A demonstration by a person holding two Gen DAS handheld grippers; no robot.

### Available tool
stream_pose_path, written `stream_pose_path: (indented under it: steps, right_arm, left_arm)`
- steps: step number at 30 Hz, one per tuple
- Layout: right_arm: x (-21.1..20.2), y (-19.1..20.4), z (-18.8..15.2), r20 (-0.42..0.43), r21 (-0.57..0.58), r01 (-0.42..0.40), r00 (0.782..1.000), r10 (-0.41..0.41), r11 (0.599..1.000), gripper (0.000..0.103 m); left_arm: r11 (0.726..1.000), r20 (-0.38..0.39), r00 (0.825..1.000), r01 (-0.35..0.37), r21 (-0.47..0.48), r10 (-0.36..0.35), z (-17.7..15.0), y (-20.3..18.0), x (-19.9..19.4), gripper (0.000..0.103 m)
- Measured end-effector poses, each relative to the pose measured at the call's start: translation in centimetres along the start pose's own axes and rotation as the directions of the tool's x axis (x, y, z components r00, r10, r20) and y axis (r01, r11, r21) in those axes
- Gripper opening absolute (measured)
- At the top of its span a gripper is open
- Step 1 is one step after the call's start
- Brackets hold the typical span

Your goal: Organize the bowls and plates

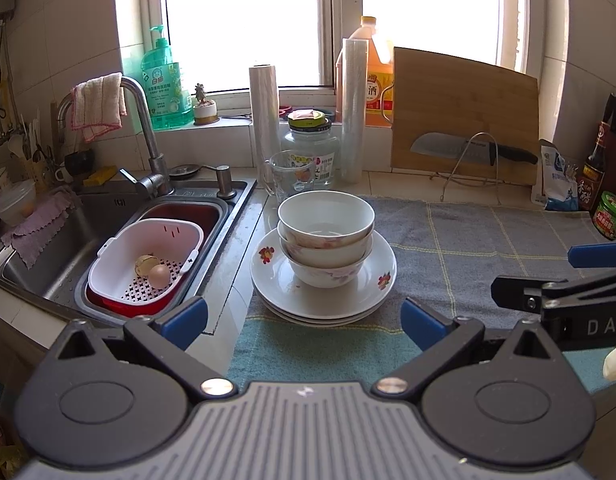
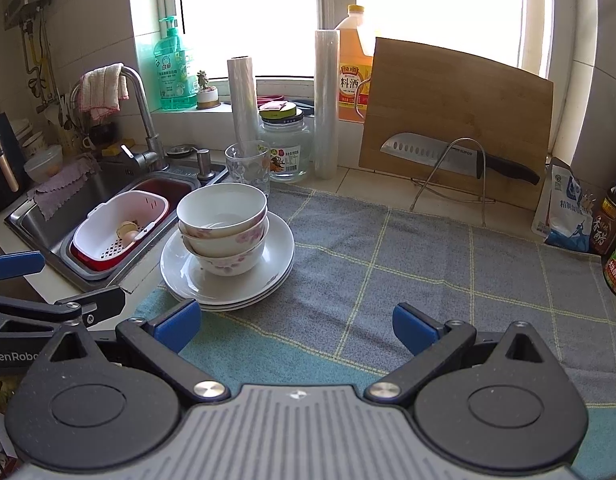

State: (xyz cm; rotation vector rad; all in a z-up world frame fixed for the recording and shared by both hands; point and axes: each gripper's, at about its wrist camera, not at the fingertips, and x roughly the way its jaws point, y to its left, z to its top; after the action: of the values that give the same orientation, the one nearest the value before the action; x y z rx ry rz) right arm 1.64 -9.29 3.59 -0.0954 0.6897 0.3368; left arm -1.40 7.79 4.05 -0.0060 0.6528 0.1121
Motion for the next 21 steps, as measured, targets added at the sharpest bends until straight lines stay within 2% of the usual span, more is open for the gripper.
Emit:
stream_pose_path:
  steps: [21]
  right_arm:
    - [0.08, 0.28, 0.12, 0.004, -0.005, 0.001, 1.000, -0.001, 1.000, 0.103]
  left_arm:
    - [1.000, -0.003, 1.000, -0.002, 0.000, 0.002, 0.18, 0.03, -0.01, 0.102]
